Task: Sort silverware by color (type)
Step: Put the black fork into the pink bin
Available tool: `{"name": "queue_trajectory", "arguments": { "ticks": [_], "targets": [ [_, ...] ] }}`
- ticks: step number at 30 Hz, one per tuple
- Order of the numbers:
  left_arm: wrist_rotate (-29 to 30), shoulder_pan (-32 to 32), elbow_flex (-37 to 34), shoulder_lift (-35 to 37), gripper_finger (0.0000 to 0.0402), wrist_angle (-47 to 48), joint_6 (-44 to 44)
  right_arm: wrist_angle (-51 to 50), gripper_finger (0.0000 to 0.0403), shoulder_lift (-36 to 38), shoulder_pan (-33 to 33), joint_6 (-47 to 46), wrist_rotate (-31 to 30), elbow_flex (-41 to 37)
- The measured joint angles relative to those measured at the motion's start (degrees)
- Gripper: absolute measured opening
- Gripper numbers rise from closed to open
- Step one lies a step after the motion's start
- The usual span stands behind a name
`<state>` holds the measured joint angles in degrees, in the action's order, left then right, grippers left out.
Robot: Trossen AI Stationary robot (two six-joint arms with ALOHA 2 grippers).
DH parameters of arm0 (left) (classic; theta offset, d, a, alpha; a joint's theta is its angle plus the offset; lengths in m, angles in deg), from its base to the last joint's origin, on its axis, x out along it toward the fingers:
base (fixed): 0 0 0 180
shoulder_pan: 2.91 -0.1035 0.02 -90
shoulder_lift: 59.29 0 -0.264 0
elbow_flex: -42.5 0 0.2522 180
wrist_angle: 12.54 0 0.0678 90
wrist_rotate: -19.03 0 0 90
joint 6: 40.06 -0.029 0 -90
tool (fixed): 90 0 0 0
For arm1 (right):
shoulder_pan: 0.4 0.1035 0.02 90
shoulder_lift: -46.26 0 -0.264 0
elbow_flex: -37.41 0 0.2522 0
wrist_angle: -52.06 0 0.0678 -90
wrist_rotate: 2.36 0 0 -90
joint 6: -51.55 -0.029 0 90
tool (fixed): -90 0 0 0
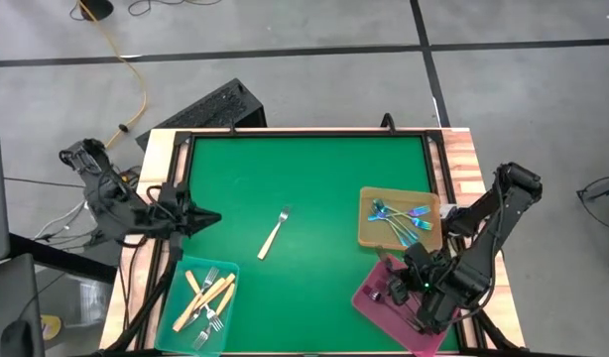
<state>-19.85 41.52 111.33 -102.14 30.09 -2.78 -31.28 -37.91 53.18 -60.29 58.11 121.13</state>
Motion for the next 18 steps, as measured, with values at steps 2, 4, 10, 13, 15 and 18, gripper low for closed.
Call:
{"name": "queue_trajectory", "arguments": {
  "ticks": [2, 4, 10, 13, 15, 18],
  "targets": [
    [-1.2, -0.5, -1.2, 1.7, 0.0, -3.0, -3.0, -0.4, 0.0028, -1.0, 0.2, -1.7, 1.7, 0.0],
    [-2.9, -1.3, -2.4, 2.9, 0.0, -5.7, -5.9, 0.1, 0.0028, -2.5, 0.8, -3.3, 4.1, -0.4],
    [-9.1, -5.2, -4.8, 5.0, 0.0, -9.3, -13.7, 0.3, 0.0028, -7.0, 1.7, -6.8, 7.9, -0.8],
    [-10.7, -7.3, -4.8, 5.1, 0.0, -9.4, -13.7, 1.2, 0.0028, -8.1, 1.7, -6.9, 10.0, -0.8],
    [-12.8, -8.7, -4.8, 5.0, 0.0, -9.3, -14.1, 2.3, 0.0028, -8.7, 2.4, -7.9, 10.1, -0.8],
    [-16.2, -11.3, -4.8, 4.4, 0.0, -9.5, -15.8, 2.7, 0.0028, -9.6, 3.4, -9.6, 10.2, -0.8]
  ]
}}
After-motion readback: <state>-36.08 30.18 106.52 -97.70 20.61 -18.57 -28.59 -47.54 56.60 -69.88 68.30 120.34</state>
